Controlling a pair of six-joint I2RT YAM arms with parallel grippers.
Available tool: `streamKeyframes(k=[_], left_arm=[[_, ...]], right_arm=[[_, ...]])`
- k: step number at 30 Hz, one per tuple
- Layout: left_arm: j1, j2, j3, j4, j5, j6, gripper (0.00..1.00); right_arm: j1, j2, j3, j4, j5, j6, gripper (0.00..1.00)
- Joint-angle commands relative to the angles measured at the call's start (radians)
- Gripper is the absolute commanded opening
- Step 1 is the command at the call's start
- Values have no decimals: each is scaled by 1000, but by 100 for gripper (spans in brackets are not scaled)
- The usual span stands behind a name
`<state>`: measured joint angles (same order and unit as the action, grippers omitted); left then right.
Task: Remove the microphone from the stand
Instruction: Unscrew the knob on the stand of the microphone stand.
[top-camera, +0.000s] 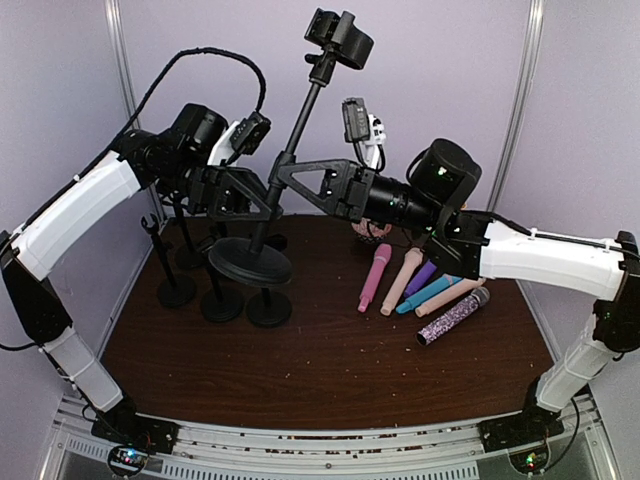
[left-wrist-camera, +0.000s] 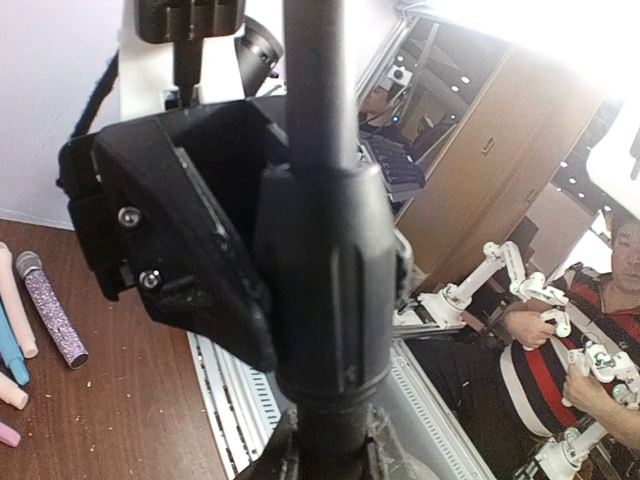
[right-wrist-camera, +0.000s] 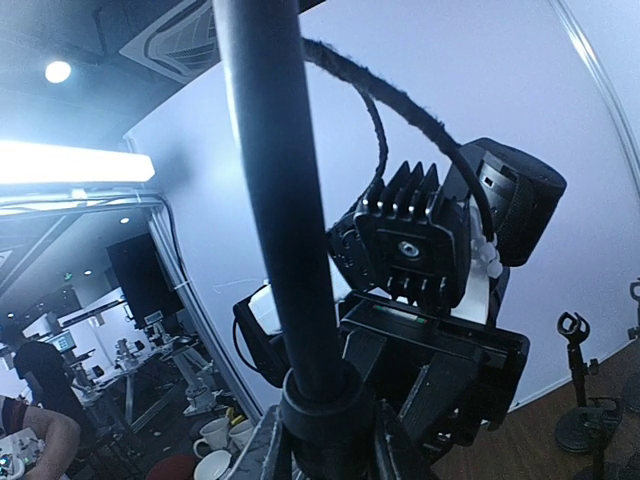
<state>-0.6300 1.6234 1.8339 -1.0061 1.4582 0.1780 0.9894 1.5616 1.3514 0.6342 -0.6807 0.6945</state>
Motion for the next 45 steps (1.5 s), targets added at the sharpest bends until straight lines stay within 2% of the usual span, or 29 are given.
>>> streamKeyframes(k=[1, 5, 7, 9, 11, 13, 15, 17, 19, 21, 25, 32, 40, 45], left_arm=[[39, -2, -8, 88, 50, 5, 0], [39, 4, -1, 87, 52, -2, 0], [38, 7, 7, 89, 45, -5, 0], [38, 8, 18, 89, 22, -6, 0], [40, 7, 34, 89, -22, -4, 0], [40, 4, 52, 89, -111, 3, 0], [46, 0, 62, 97, -193, 12, 0], [52, -5, 65, 113, -259, 12, 0], [55, -8, 65, 124, -318, 13, 0], [54, -11, 64, 127, -365, 24, 0], [54, -11, 61, 132, -453, 39, 0], [54, -16, 46, 136, -507, 51, 0], [54, -26, 34, 136, -500, 55, 0], [54, -29, 32, 136, -495, 57, 0]], right_arm=[[18, -7, -14, 321, -255, 190, 7], [17, 13, -18, 470, -296, 296, 13], [11, 17, -22, 495, -304, 320, 27], [3, 7, -40, 465, -289, 303, 50], [-11, -33, -85, 336, -215, 216, 68], [-20, -96, -119, 78, -55, 66, 82], [-19, -142, -117, -180, 167, -41, 92], [-12, -164, -102, -342, 368, -64, 97], [3, -179, -95, -437, 477, -70, 95], [28, -197, -100, -458, 554, -83, 93], [69, -163, -9, -545, 636, -104, 85], [90, -53, 147, -606, 643, -105, 75], [91, 24, 256, -691, 705, -71, 50], [92, 32, 261, -679, 736, -50, 40]])
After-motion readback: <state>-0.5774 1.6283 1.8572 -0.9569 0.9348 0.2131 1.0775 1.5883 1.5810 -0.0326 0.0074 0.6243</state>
